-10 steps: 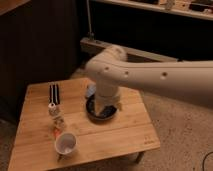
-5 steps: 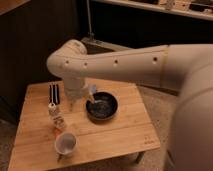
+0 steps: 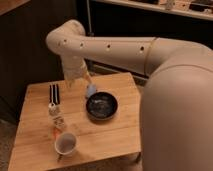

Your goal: Move the arm in a circular motion

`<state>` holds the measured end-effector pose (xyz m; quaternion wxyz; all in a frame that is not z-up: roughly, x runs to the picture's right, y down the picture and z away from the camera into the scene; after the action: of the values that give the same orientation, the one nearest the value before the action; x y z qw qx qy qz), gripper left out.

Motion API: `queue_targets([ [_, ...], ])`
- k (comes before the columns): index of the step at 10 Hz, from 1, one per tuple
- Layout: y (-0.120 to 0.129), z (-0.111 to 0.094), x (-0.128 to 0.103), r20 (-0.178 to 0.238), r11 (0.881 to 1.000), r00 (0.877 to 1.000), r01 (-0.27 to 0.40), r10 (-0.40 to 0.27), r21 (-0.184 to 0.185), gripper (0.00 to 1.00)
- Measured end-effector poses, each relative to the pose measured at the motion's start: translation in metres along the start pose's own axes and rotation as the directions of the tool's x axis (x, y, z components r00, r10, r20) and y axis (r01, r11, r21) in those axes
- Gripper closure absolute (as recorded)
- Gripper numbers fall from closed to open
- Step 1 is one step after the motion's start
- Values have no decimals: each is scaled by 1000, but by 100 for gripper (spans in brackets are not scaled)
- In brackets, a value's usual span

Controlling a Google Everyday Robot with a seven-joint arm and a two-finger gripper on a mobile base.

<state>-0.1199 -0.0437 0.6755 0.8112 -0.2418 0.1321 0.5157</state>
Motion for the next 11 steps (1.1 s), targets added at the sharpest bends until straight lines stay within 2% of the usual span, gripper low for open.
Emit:
queue_targets([
  [2,-44,-8,-33,29,999,999,-46,46,8,35],
  [4,-86,-15,-53,42,993,993,-115,114,21,35],
  [5,-103,-14,-54,39,988,988,-152,151,22,35],
  [7,-137,-13,-36,26,974,974,-224,223,25,35],
  [10,-187,-17,19,26,941,941,-337,336,25,35],
  [11,-203,-20,43,26,927,927,-375,375,26,35],
])
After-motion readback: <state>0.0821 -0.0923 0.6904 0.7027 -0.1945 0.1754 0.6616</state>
